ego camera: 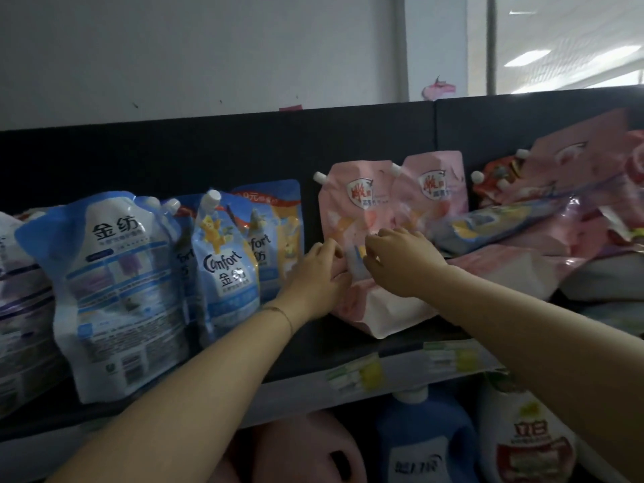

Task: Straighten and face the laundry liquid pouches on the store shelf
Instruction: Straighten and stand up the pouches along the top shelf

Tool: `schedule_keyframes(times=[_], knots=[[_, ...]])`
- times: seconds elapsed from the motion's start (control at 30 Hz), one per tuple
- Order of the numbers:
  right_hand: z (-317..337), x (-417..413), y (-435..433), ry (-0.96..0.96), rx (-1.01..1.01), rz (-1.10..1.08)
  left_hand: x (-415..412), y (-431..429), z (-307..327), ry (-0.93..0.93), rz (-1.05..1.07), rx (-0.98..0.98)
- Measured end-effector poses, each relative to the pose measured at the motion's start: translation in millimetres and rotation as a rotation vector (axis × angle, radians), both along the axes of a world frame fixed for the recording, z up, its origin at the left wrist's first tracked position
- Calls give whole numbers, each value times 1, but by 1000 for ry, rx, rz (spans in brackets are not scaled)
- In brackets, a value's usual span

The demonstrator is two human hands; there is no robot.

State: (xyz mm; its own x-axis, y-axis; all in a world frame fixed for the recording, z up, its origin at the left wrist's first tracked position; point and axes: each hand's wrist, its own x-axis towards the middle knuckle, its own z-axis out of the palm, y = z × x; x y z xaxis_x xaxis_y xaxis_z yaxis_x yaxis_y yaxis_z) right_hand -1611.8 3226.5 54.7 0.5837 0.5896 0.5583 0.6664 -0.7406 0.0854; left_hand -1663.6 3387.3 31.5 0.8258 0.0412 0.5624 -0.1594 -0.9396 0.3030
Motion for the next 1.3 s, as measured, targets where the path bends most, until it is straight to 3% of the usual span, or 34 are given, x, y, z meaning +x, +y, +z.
schedule_keyframes(times=[0.13, 0.27, 0.43, 0.6, 0.83, 1.2, 1.3], knots=[[8, 21, -28, 49, -40, -14, 22, -32, 12, 75, 46, 14], [17, 35, -50, 76, -129, -45, 39, -58, 24, 187, 145, 268], [22, 49, -63, 135, -222, -93, 62, -86, 33, 163, 209, 349], [18, 70, -58, -2, -258, -121, 76, -98, 31, 236, 228, 243], [22, 76, -51, -168, -439, -94, 78, -91, 32, 276, 267, 333], [17, 64, -30, -53, -59, -31, 50, -71, 44, 175, 294, 393], [20, 56, -20, -98, -26, -8, 49, -58, 42, 158, 349, 402]])
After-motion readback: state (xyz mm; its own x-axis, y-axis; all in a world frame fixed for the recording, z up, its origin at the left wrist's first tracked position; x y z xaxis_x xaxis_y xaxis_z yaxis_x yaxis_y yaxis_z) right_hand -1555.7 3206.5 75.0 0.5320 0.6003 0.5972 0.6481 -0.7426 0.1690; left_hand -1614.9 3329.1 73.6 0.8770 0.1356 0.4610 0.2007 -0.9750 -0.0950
